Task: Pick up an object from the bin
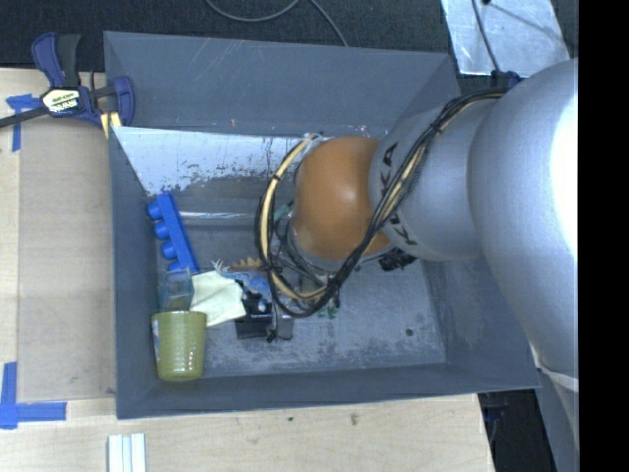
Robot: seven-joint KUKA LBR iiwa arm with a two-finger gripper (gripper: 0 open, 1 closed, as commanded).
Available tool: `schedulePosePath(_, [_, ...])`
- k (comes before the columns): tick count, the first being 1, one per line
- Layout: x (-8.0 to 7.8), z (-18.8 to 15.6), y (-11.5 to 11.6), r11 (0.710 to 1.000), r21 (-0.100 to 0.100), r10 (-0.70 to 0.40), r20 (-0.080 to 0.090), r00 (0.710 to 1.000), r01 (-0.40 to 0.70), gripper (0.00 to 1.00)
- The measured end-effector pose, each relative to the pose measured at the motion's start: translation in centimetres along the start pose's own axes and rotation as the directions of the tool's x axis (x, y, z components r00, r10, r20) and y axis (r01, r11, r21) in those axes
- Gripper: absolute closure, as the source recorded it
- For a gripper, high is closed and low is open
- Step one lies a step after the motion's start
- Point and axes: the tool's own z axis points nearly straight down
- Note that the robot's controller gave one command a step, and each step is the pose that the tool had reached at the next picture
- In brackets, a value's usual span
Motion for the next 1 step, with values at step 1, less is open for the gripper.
schedulePosePath(1, [-5.82, 1.40, -2.58, 0.997, 0.000, 0.083, 0.000, 0.997, -0.083, 0.00])
